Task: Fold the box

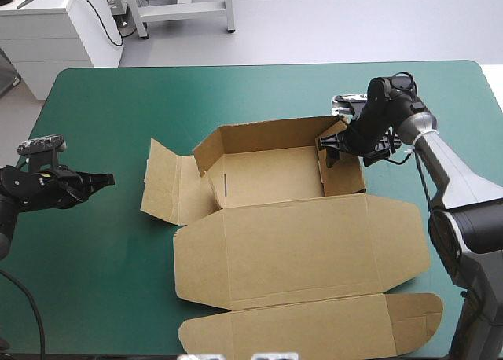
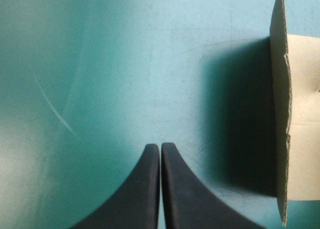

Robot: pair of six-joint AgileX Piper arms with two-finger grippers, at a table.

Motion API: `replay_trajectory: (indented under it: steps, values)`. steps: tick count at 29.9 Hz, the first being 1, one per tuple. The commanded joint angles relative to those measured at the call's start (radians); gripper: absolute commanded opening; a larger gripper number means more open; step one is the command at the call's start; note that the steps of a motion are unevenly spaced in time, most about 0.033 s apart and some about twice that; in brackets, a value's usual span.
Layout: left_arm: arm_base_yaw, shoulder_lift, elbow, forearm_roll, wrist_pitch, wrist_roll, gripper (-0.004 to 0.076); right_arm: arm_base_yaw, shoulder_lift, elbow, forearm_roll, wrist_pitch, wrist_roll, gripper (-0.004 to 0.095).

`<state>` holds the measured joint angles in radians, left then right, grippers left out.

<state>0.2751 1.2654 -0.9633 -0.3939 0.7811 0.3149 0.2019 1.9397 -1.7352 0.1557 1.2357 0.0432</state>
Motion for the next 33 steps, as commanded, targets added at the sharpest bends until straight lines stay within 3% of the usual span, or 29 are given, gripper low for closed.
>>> replay_trajectory:
  steps: [1,7,17,20,27,33]
  values:
    - [-0.001,-0.026,-0.025,-0.035,-0.041,-0.005,-0.0008,0.022,-0.053,-0.022,-0.039,0.009,-0.005,0.0729]
    - [-0.001,-0.026,-0.025,-0.035,-0.042,-0.005,-0.0008,0.052,-0.053,-0.011,-0.108,0.009,0.006,0.059]
    - [-0.001,-0.026,-0.025,-0.04,-0.042,-0.005,-0.0008,0.052,-0.053,-0.007,-0.108,0.009,0.01,0.0556]
    - [-0.001,-0.026,-0.025,-0.046,-0.042,-0.005,-0.0008,0.052,-0.053,0.007,-0.106,0.009,0.01,0.0437]
    - [-0.001,-0.026,-0.025,-0.062,-0.033,-0.005,-0.0008,0.052,-0.055,0.04,-0.102,0.009,-0.021,-0.0021]
    - [-0.001,-0.026,-0.025,-0.072,-0.022,-0.005,-0.0008,0.052,-0.111,-0.009,-0.043,0.011,-0.064,-0.0019]
